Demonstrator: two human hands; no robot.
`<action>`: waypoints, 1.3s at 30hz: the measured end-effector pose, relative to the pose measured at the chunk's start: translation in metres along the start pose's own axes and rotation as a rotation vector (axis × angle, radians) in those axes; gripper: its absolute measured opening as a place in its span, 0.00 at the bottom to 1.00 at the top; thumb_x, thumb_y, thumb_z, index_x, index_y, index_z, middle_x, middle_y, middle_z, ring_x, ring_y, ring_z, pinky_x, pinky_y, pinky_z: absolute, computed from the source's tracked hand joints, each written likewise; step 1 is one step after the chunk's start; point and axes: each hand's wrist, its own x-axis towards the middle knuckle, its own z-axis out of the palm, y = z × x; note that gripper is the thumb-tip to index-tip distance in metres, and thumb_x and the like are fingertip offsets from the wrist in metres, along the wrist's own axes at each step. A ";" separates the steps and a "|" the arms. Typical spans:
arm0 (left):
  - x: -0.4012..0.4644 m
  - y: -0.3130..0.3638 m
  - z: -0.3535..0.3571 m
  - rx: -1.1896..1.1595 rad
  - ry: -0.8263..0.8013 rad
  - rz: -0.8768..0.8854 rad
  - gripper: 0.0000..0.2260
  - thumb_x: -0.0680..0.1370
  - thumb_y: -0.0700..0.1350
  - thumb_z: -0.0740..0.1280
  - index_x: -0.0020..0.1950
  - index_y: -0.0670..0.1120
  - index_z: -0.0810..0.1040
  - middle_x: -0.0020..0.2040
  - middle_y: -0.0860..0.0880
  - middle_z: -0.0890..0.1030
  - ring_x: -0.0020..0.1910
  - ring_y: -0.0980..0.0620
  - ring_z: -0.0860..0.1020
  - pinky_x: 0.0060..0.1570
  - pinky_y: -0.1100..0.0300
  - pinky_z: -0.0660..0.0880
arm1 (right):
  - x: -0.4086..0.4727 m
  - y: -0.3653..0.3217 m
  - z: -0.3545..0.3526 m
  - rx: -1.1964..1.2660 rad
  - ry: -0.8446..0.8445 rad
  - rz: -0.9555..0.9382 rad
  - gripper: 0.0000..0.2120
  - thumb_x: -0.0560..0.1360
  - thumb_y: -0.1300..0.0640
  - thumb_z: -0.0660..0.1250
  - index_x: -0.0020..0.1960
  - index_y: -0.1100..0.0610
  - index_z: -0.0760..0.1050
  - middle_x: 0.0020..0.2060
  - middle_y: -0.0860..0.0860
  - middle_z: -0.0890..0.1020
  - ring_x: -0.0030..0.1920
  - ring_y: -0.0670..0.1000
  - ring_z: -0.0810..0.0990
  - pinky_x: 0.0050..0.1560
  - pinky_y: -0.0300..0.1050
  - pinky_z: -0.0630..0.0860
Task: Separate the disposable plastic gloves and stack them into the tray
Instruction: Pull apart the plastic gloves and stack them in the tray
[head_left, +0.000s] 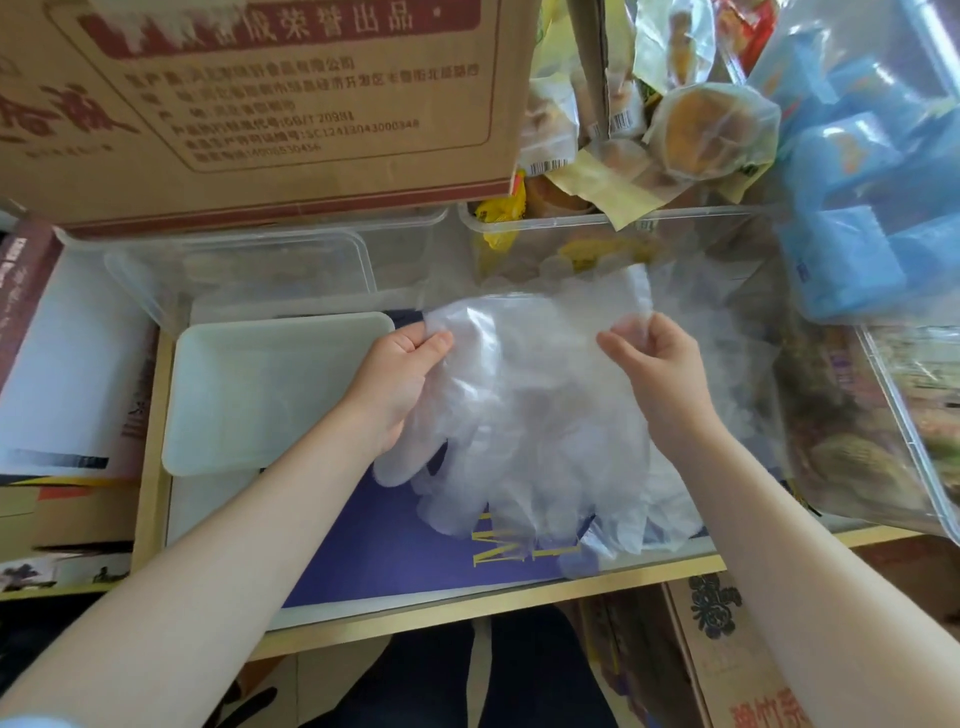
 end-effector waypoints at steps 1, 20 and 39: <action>0.003 0.000 0.001 0.017 0.023 -0.016 0.09 0.81 0.41 0.60 0.47 0.49 0.80 0.41 0.53 0.84 0.39 0.58 0.81 0.40 0.67 0.76 | 0.000 0.000 -0.006 0.018 -0.009 -0.018 0.11 0.72 0.63 0.70 0.35 0.54 0.70 0.29 0.46 0.70 0.30 0.43 0.67 0.33 0.35 0.65; 0.029 -0.002 0.006 -0.035 -0.090 -0.139 0.12 0.82 0.46 0.58 0.55 0.43 0.78 0.45 0.47 0.83 0.44 0.50 0.81 0.48 0.57 0.76 | -0.001 0.015 0.041 0.205 -0.211 0.187 0.14 0.72 0.66 0.68 0.33 0.54 0.68 0.21 0.44 0.71 0.20 0.44 0.65 0.22 0.35 0.62; -0.019 0.054 -0.001 0.092 -0.400 0.186 0.06 0.70 0.43 0.66 0.44 0.48 0.81 0.38 0.53 0.84 0.38 0.57 0.82 0.40 0.66 0.77 | 0.001 0.006 -0.002 0.231 -0.572 0.029 0.52 0.52 0.36 0.79 0.69 0.56 0.66 0.62 0.52 0.77 0.62 0.50 0.76 0.58 0.43 0.73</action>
